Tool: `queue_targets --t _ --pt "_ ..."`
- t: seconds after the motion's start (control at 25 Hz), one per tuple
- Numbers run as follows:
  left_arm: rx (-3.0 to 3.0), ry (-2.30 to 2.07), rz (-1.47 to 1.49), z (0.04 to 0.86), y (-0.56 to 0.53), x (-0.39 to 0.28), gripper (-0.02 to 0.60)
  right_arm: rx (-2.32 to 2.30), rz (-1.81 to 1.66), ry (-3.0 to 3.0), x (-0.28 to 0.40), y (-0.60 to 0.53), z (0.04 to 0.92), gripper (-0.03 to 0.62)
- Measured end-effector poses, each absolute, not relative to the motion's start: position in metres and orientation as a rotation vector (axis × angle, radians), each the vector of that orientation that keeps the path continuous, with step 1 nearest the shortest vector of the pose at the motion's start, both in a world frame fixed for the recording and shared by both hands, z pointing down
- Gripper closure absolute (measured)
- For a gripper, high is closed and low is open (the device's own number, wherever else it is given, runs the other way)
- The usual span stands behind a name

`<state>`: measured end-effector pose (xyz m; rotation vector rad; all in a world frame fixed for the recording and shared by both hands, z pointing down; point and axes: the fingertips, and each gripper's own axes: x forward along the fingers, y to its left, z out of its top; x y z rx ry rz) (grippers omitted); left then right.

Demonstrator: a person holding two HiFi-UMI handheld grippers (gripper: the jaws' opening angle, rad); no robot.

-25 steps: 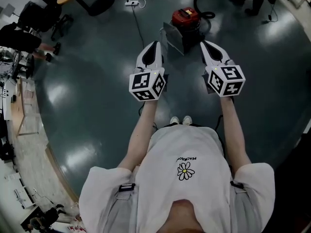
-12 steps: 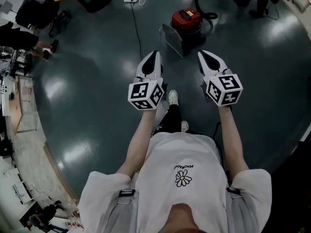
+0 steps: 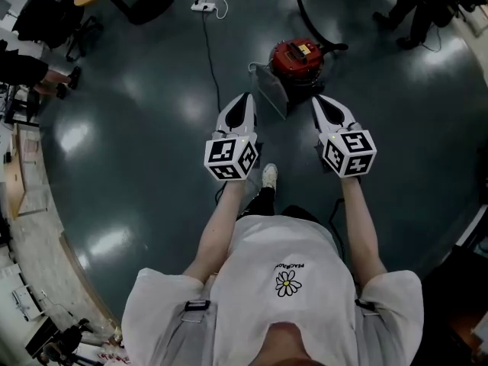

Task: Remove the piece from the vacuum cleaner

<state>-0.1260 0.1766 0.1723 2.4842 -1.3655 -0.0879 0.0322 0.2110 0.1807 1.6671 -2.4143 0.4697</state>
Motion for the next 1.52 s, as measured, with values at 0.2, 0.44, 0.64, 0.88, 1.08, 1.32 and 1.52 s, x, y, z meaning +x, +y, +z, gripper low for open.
queue_targets --t 0.2,0.44,0.64,0.88,1.08,1.32,1.52 --pt "2.443 -1.352 0.004 0.2 0.107 -0.117 0.581 1.659 0.526 -2.375 0.046 0.148 0.206 0.572" --pt "2.388 -1.346 0.095 0.228 0.048 -0.082 0.581 1.575 0.55 -2.355 0.077 0.08 0.23 0.572" --pt "2.297 -1.406 0.138 0.247 0.012 -0.065 0.581 1.466 0.561 -2.369 0.095 0.035 0.245 0.572" --pt "2.208 -1.438 0.158 0.304 -0.031 -0.051 0.581 1.252 0.502 -2.329 0.099 -0.019 0.307 0.572" --pt "2.168 -1.379 0.2 0.391 -0.064 -0.034 0.581 1.138 0.472 -2.256 0.097 -0.067 0.397 0.572" --pt "1.994 -1.41 0.239 0.507 -0.102 -0.041 0.581 1.036 0.505 -2.18 0.089 -0.116 0.505 0.572" --pt "1.902 -1.284 0.321 0.588 -0.098 -0.031 0.512 0.942 0.51 -2.076 0.088 -0.14 0.582 0.574"
